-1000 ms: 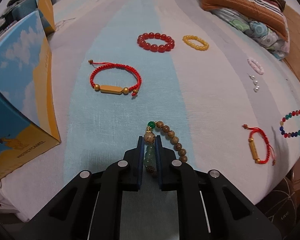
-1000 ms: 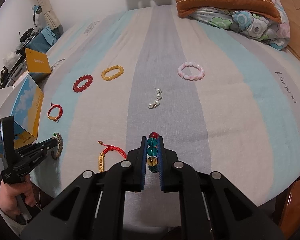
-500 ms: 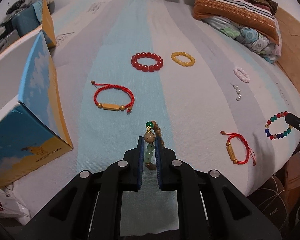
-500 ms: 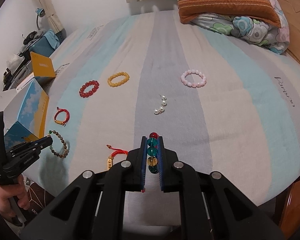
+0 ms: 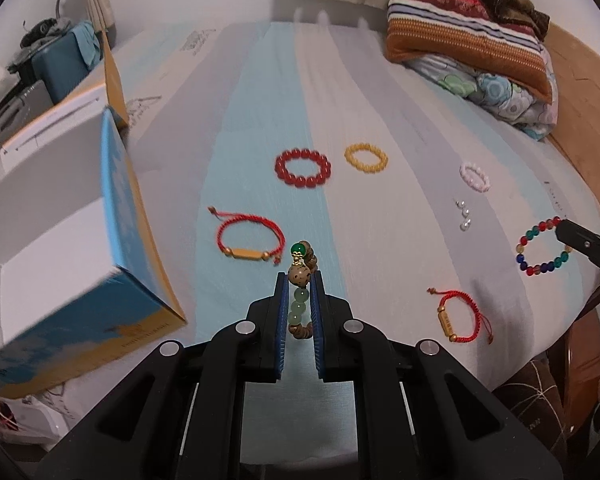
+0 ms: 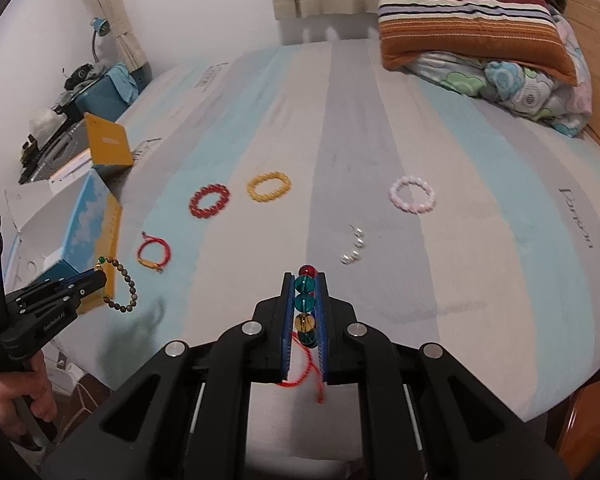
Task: Organize jewelry
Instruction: 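Carry both held bracelets up and over the open white box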
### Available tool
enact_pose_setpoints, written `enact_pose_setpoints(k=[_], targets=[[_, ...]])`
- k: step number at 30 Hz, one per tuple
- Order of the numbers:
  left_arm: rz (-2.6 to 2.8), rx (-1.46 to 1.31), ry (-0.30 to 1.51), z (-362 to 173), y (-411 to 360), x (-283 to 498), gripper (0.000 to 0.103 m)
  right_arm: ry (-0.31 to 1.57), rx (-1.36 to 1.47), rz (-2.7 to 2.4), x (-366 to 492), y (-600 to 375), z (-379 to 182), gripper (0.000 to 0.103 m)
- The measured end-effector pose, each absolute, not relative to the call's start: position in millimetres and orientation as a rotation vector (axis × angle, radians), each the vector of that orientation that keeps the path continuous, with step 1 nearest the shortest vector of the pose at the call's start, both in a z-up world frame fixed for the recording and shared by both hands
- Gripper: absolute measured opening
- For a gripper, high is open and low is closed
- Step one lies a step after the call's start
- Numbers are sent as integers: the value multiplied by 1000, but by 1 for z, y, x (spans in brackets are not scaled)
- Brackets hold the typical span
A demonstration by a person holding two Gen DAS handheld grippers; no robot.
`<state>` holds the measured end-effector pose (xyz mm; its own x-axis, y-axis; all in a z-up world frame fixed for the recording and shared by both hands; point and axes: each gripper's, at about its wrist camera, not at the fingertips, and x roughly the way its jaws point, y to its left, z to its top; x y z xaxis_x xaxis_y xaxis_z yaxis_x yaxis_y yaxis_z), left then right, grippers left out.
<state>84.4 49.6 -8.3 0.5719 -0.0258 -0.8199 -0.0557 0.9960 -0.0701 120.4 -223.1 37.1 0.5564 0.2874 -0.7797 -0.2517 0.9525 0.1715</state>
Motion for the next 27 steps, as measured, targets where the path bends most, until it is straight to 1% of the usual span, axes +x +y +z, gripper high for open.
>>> enact_pose_setpoints(k=[6, 18, 27], targets=[[40, -112, 936, 16, 71, 82, 10, 910, 19, 361, 129, -196, 58, 9], [145, -149, 880, 56, 137, 70, 10, 897, -6, 481, 143, -122, 93, 9], [259, -198, 863, 71, 212, 44, 10, 872, -66, 592, 139, -35, 112, 9]])
